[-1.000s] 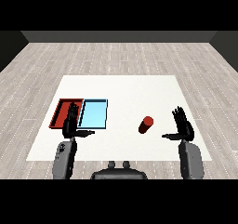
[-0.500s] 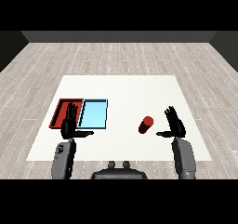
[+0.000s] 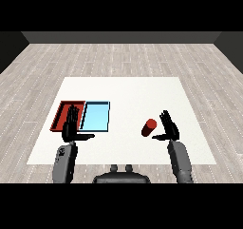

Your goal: Pick the red can and put it in the red box

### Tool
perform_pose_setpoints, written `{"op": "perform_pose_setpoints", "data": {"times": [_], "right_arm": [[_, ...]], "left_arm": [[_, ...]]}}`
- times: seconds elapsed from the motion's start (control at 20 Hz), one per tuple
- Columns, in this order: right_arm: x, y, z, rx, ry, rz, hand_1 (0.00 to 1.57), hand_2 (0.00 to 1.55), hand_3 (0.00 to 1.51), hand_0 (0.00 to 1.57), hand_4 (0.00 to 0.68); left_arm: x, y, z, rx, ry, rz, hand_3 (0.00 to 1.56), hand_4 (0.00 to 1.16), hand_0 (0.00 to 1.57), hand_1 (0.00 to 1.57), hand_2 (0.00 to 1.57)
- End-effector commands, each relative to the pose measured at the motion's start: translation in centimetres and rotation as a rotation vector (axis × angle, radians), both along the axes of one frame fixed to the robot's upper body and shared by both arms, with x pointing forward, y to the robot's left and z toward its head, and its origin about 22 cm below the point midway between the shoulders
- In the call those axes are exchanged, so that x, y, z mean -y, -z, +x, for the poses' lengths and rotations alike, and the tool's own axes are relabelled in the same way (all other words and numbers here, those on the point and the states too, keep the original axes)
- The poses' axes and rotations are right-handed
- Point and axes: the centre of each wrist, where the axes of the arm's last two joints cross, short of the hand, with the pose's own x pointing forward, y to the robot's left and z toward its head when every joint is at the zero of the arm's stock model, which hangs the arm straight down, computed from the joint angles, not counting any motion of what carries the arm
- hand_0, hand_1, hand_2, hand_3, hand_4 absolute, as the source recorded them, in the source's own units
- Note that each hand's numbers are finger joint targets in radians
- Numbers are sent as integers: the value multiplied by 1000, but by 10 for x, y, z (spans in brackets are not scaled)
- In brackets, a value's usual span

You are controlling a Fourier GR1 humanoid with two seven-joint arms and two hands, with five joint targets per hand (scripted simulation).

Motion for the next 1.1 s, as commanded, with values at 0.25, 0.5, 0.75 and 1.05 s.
{"op": "perform_pose_setpoints", "data": {"times": [0.25, 0.5, 0.75, 1.05], "right_arm": [[-26, 17, 17, -35, -7, 20, 0, 0, 0, 0, 0], [-27, 22, 4, -33, -24, 17, 0, 0, 0, 0, 0], [-52, 13, 22, -56, -26, 35, 0, 0, 0, 0, 0], [-34, 20, 33, -71, -83, 68, 0, 0, 0, 0, 0]], "left_arm": [[15, -9, 2, 8, -3, -12, 0, 0, 0, 0, 0], [19, -5, 1, -18, -9, 0, 0, 0, 0, 0, 0], [10, -8, -4, 7, -10, 22, 0, 0, 0, 0, 0], [20, -23, 3, 12, -35, 23, 0, 0, 0, 0, 0]]}}
